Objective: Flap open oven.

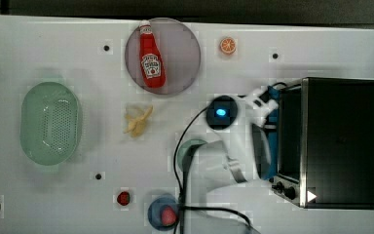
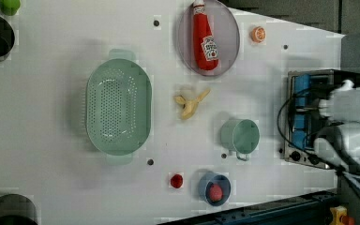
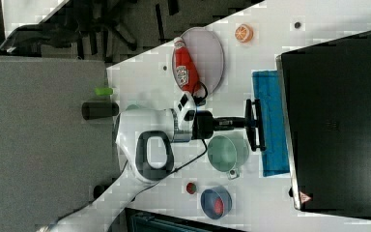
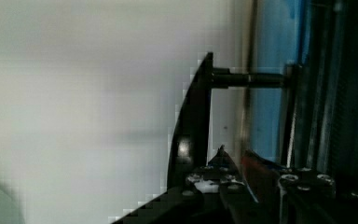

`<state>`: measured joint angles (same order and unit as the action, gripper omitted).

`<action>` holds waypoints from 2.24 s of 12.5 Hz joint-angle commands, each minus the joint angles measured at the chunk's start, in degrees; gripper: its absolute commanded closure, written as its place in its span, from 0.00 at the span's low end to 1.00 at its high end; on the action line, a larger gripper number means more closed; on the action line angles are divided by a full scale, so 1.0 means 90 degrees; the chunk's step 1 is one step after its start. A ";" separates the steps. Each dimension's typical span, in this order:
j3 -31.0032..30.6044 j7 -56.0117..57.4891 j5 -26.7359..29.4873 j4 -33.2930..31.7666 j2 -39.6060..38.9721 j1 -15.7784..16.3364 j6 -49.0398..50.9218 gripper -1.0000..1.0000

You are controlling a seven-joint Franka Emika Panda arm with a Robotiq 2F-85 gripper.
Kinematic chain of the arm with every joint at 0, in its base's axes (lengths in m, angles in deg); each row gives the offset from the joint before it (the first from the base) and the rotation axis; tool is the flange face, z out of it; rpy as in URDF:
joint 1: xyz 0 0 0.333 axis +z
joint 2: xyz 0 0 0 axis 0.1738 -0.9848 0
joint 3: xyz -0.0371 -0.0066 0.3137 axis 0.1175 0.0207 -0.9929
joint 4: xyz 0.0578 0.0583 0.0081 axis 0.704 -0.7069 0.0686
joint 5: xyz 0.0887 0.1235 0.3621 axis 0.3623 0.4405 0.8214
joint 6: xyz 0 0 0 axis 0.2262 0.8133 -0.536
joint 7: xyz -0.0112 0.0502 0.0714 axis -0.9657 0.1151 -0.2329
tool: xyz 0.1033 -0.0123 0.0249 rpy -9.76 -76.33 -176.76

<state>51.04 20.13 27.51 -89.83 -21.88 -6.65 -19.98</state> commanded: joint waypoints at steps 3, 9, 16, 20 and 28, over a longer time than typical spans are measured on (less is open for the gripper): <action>-0.0171 -0.2534 -0.1078 0.0187 -0.1202 0.0833 0.0098 0.83; -0.0129 -0.3099 -0.1305 0.0852 -0.2014 0.1381 0.0585 0.83; -0.0069 -0.3099 0.1136 0.0918 -0.0154 0.1311 0.0497 0.83; 0.0194 -0.3099 0.2808 0.0955 0.1007 0.1285 0.0905 0.83; 0.0277 -0.3201 0.3563 0.1803 0.2785 0.1297 0.4070 0.83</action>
<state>54.63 -5.21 58.80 -75.85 2.30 4.90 14.06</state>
